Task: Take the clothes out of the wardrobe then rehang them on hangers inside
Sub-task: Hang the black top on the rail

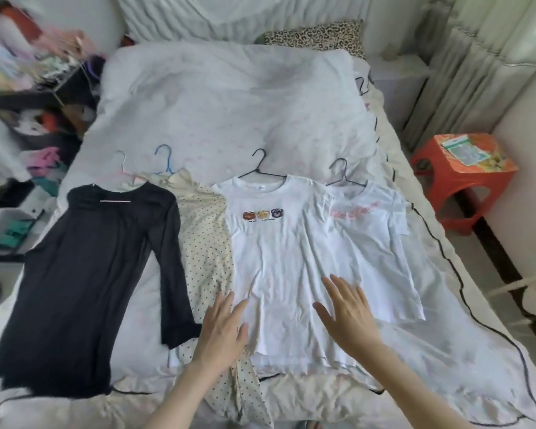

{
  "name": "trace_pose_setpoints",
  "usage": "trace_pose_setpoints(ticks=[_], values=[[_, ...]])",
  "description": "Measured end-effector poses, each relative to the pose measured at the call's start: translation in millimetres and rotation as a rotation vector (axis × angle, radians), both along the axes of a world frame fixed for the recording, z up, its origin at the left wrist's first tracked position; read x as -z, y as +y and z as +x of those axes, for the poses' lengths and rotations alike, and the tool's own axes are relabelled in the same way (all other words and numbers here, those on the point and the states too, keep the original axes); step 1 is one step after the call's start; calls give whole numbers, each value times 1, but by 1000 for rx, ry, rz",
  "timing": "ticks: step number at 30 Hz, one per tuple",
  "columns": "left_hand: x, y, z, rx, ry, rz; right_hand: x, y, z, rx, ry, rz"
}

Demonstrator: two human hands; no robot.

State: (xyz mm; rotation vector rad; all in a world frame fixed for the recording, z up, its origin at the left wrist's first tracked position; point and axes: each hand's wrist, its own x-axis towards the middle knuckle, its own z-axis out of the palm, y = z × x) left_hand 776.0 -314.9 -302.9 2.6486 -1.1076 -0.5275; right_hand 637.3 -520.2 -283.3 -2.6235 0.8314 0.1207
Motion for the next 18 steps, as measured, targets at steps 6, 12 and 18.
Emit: trace_pose_setpoints(ticks=[6,12,18], values=[[20,36,80,-33,15,141,26,32,95,-195,37,82],[50,80,214,-199,91,171,51,80,231,-300,82,76],[99,126,327,-310,148,129,86,113,379,-304,88,157]])
